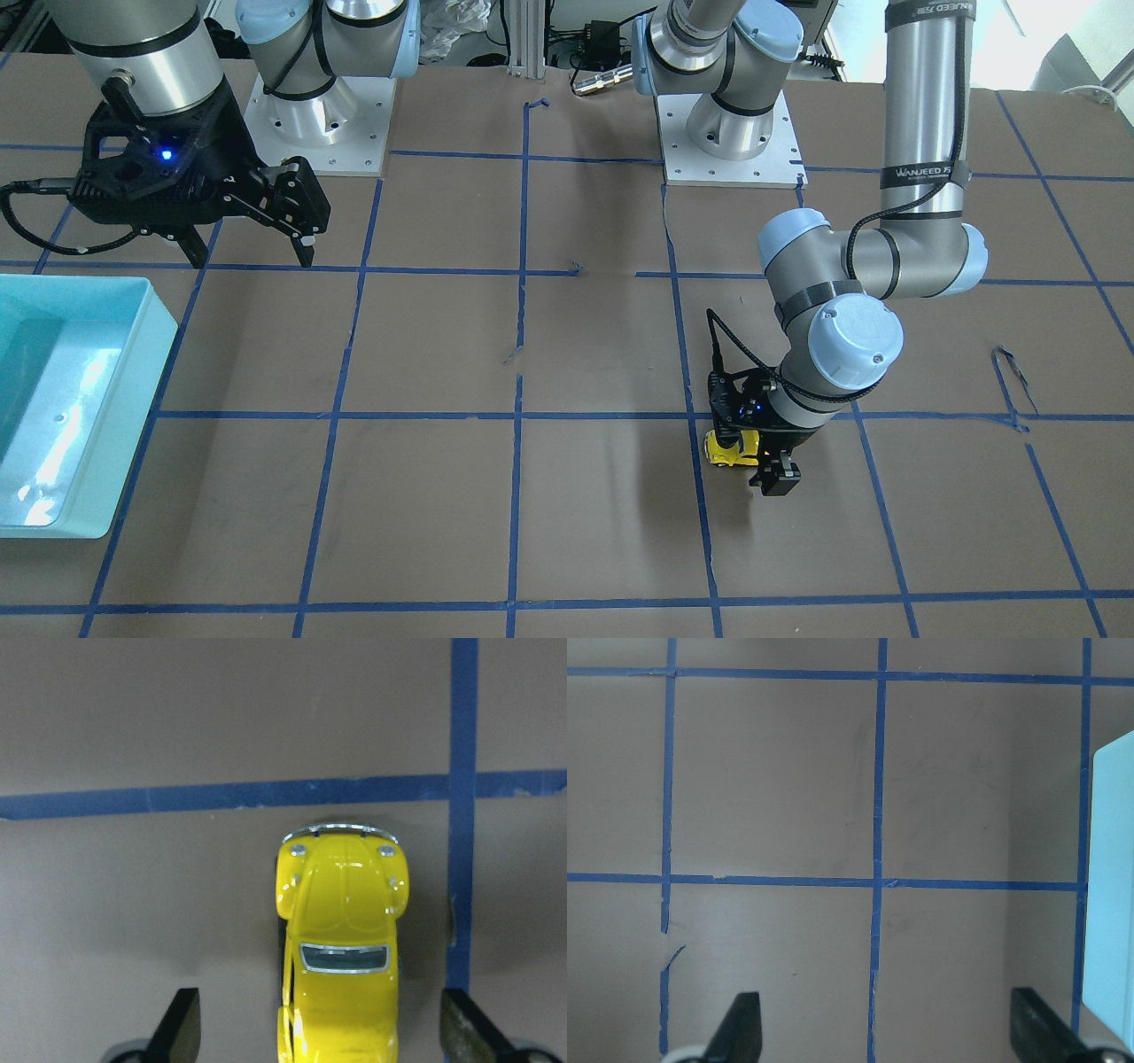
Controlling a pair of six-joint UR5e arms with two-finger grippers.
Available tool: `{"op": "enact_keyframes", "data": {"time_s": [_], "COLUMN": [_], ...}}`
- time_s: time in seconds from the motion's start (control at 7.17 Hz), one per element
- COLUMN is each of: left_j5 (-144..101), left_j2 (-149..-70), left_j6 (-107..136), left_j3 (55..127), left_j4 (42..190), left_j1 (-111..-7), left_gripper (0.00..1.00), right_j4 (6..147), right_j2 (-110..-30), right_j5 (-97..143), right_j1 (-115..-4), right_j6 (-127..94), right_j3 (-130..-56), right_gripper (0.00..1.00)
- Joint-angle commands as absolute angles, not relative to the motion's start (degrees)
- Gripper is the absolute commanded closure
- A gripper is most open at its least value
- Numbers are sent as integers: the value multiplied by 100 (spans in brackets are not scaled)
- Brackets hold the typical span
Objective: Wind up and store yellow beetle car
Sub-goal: 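Close the left gripper around the yellow car's body, then press the held car down onto the table with the left gripper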
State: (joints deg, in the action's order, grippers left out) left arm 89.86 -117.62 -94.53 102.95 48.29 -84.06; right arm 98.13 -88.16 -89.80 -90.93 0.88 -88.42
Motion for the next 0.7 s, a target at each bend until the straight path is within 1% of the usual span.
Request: {"op": "enact_keyframes", "data": {"time_s": [0.0, 0.28, 0.56], "left_j5": [8886, 8886, 8886], "left_j2": [-11760, -11751, -11742], "left_j6": [-9325, -9360, -9325], "left_j3": [10292, 10327, 10345], "left_j4": [4869, 4887, 4887], "left_j1": [-8394, -8385, -8341], "left_gripper": [12, 14, 22], "right_j4": [9809, 9809, 9817], "right_j2": [-8815, -8815, -8815], "right_j5": [-8991, -8982, -8982], "right_j1": [-9097, -9097, -9097], "right_j6": [88, 88, 88], "right_j3": [-8842, -8850, -8842], "right_gripper": [0, 0, 0]}}
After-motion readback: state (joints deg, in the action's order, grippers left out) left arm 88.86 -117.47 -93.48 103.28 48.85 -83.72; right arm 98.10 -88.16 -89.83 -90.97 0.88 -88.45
